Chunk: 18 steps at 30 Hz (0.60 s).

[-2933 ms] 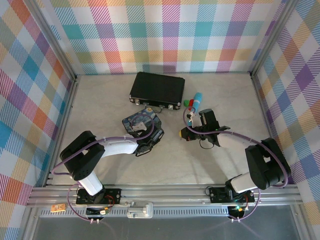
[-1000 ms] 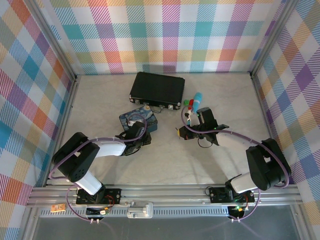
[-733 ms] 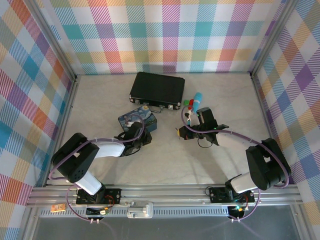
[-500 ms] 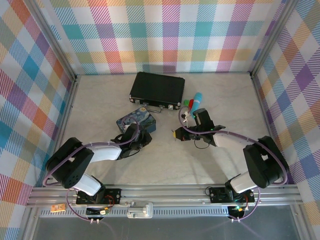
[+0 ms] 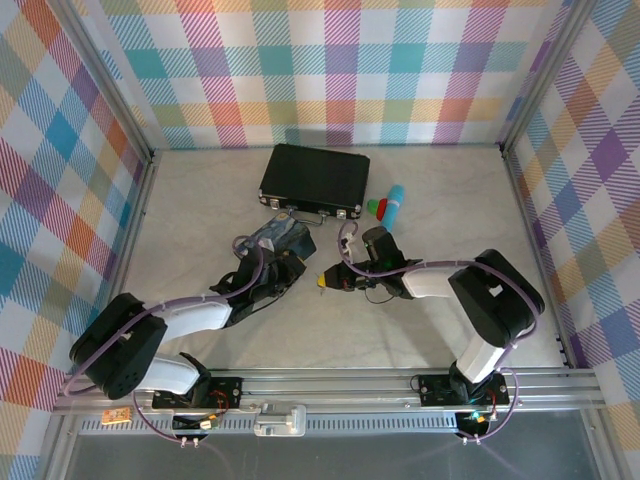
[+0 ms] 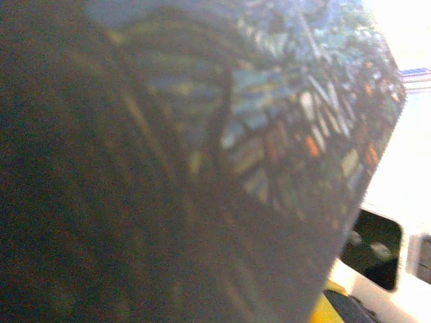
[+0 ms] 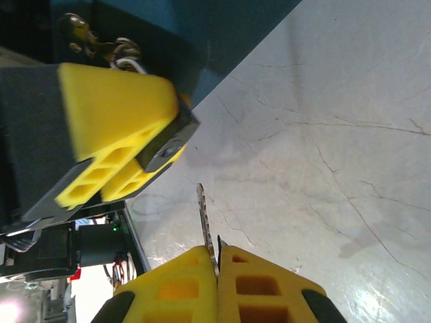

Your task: Unlock a padlock with a key

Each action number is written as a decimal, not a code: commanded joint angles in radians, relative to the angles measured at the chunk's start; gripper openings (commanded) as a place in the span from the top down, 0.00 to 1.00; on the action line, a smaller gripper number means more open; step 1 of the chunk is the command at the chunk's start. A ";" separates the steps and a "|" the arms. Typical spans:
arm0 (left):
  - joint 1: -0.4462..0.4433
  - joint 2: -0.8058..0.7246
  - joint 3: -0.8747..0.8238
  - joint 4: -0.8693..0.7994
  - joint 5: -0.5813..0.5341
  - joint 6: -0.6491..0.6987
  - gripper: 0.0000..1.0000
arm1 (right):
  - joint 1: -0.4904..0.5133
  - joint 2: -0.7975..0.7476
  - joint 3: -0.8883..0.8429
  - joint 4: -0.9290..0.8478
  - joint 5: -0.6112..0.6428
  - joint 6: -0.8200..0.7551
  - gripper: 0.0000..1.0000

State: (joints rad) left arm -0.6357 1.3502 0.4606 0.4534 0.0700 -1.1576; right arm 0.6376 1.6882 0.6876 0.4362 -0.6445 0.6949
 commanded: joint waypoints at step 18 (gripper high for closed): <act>0.027 -0.035 -0.004 0.114 0.079 0.018 1.00 | 0.005 0.087 0.007 0.259 -0.165 0.078 1.00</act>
State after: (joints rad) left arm -0.6209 1.3109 0.4484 0.4725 0.1242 -1.1526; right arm 0.6384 1.7557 0.6842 0.6216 -0.7803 0.7490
